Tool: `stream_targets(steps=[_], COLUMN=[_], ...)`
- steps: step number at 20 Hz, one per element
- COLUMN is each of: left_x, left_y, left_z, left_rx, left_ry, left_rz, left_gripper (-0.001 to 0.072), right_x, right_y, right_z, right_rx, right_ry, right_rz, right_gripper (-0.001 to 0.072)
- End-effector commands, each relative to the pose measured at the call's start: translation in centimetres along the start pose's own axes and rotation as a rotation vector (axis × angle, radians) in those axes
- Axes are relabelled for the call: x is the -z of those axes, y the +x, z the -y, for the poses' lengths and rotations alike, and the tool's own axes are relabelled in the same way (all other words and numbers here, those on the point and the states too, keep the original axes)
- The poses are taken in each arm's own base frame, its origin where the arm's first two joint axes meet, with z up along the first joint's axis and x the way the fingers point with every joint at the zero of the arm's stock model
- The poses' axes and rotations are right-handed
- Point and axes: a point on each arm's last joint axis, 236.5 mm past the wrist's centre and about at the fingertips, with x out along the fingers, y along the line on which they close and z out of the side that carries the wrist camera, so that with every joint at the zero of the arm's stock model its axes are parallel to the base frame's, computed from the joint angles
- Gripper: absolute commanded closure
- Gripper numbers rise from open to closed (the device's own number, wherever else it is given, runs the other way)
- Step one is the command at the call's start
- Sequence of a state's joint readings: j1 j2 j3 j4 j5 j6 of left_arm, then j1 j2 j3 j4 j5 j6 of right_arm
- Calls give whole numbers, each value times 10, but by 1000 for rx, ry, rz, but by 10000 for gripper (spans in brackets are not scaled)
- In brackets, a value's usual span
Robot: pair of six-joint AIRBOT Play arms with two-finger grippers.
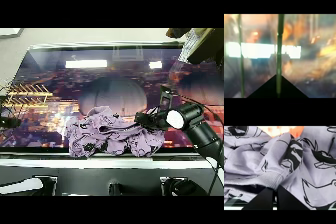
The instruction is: Fold the clothes and pants, and hang the long-sleeved shirts on hangers.
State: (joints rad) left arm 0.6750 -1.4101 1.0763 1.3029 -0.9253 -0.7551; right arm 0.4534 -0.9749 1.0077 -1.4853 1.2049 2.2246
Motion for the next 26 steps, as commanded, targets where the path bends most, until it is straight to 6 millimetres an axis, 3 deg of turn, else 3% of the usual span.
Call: stream_targets(steps=[1, 6, 8, 10, 12, 15, 18, 22, 26], left_x=[-60, -133, -154, -161, -145, -80, -30, 11, 43], left_y=[-35, -93, -121, -145, -154, -158, -171, -183, -200], left_z=[7, 34, 55, 90, 136, 217, 274, 317, 340], left_rx=[5, 16, 24, 52, 151, 372, 494, 536, 558], left_ry=[-8, 44, 88, 160, 244, 403, 544, 695, 787], left_rz=[167, 368, 439, 470, 405, 191, 84, 64, 101], left_gripper=[688, 689, 689, 689, 690, 690, 690, 690, 691], right_x=[0, 0, 0, 0, 0, 0, -2, -5, -6], right_y=[0, 0, 0, 0, 0, 0, 0, 0, 0], right_z=[0, 0, 0, 0, 1, 1, 2, 7, 8], right_rx=[1, 2, 1, 3, 4, 4, 11, 29, 35], right_ry=[0, 0, -1, -1, -2, -2, -5, 2, -1], right_rz=[0, -1, 0, 0, 1, 2, 7, 21, 25], right_gripper=[676, 676, 676, 676, 676, 676, 676, 676, 676])
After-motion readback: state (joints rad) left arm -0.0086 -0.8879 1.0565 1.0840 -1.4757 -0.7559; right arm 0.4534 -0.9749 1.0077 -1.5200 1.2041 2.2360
